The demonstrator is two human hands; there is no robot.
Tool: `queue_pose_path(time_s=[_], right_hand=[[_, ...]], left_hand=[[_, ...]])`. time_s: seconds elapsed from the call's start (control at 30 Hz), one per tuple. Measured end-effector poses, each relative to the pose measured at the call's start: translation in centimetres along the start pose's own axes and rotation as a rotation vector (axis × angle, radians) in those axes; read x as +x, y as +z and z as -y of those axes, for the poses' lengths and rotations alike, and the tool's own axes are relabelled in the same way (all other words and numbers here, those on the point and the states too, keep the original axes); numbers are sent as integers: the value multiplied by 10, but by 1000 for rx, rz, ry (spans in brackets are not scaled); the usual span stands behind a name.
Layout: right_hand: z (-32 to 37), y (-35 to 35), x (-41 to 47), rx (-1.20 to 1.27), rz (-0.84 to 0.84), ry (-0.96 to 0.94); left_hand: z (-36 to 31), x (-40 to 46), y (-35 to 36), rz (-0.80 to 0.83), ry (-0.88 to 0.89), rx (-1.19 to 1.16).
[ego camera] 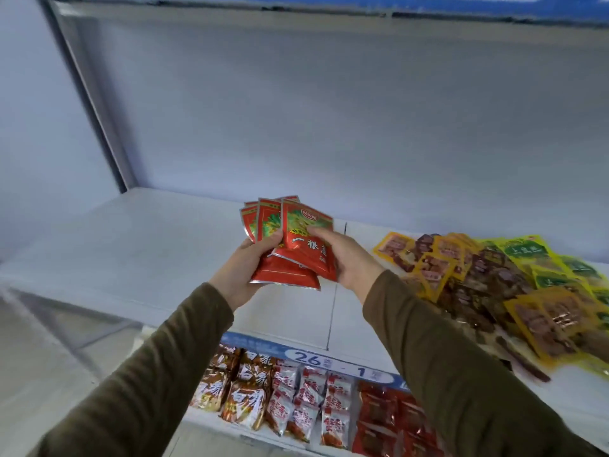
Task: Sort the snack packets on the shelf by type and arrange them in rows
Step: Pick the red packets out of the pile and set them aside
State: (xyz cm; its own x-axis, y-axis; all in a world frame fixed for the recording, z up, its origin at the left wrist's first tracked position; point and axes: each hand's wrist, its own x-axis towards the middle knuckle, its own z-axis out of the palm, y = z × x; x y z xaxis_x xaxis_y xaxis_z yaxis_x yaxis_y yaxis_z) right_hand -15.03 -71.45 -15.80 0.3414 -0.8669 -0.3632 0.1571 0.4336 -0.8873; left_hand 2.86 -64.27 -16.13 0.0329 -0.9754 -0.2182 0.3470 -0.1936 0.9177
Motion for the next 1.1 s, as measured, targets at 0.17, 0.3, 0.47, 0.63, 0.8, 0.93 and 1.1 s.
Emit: queue_pose_path(time_s=[0.17,0.3,0.47,0.63,0.8,0.93,1.1], right_hand=[[-25,76,35,-21,6,3],[-30,124,72,-14,0,-28],[-42,178,125,-41,9,-33],[-53,237,169,-59,10,-2],[-63,291,200,-67,-20,-2],[-71,335,219,-46,-61,-20],[-83,388,239,19,-135,-33]], left_hand=[[-24,5,-84,-18,-54,-21],[-41,27,-140,-50,-51,7],[-58,54,-201,-154,-71,21],[-80,73,-266,-234,-89,83],[-106,93,-323,-243,-102,162],[-127,106,-370,-201,-133,185],[-149,125,-425,-143,-168,193]])
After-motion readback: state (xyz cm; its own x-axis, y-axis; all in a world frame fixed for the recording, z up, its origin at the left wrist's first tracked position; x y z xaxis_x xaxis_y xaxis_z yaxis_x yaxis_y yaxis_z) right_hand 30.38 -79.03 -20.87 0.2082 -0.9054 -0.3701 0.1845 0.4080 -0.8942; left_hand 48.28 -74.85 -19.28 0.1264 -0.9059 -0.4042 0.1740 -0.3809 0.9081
